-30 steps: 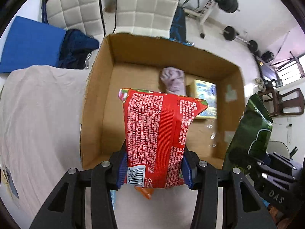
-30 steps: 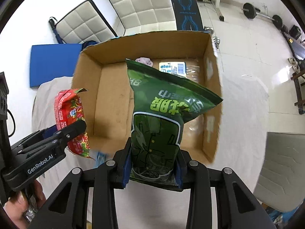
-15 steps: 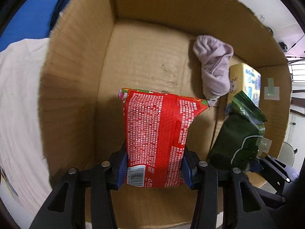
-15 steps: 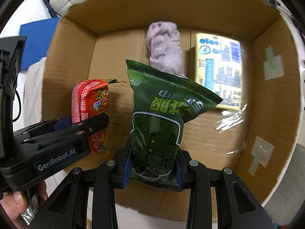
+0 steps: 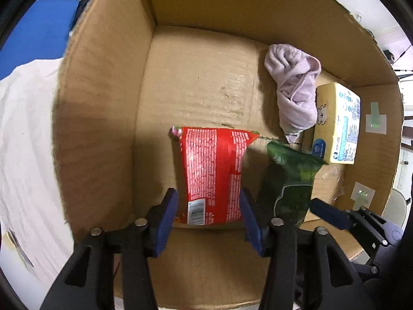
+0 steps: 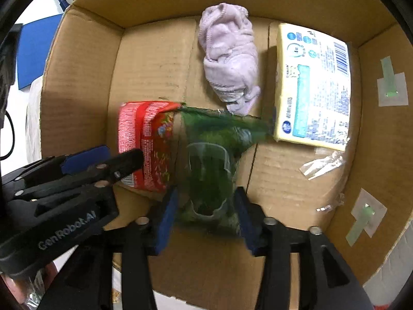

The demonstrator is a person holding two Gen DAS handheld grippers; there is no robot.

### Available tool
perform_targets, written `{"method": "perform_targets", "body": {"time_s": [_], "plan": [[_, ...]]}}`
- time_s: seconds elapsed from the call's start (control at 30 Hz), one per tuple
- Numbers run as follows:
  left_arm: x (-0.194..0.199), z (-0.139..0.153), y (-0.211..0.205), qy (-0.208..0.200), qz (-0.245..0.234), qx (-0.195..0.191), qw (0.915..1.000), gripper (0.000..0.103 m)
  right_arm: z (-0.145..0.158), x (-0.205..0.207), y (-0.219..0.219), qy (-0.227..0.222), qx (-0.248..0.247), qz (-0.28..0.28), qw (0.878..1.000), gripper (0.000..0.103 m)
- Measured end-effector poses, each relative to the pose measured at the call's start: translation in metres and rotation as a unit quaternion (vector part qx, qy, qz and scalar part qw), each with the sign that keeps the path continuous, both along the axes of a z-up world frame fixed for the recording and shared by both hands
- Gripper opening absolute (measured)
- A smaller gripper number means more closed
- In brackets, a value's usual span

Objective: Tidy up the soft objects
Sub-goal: 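Lower both snack bags into the box beside the cloth and release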

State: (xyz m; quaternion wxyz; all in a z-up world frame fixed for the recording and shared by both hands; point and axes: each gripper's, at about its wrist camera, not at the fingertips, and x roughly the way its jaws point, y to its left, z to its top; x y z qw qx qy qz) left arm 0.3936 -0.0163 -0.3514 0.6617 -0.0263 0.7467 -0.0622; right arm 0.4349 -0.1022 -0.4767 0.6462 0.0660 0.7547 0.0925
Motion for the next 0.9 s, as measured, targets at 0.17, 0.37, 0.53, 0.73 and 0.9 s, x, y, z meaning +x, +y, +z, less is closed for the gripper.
{"method": "perform_targets", "body": {"time_s": [0.17, 0.37, 0.53, 0.73, 0.9], "plan": [[-0.007, 0.016, -0.001, -0.007, 0.011, -0.009, 0.9999, 0.053, 0.012, -0.004, -0.011, -0.006, -0.006, -0.006, 1.000, 0.062], [-0.036, 0.041, 0.005, -0.053, 0.018, 0.015, 0.9983, 0.093, 0.031, -0.023, -0.029, -0.022, -0.019, -0.024, 0.999, 0.076], [-0.065, 0.059, 0.007, -0.102, 0.022, 0.040, 0.9938, 0.102, 0.049, -0.045, -0.040, -0.051, -0.037, -0.030, 0.998, 0.099], [-0.091, 0.089, 0.015, -0.160, 0.028, 0.048, 0.9856, 0.102, 0.083, -0.075, -0.041, -0.107, -0.073, -0.037, 0.991, 0.103], [-0.108, 0.109, 0.014, -0.192, 0.031, 0.050, 0.9796, 0.102, 0.106, -0.095, -0.045, -0.141, -0.082, -0.048, 0.986, 0.103]]}}
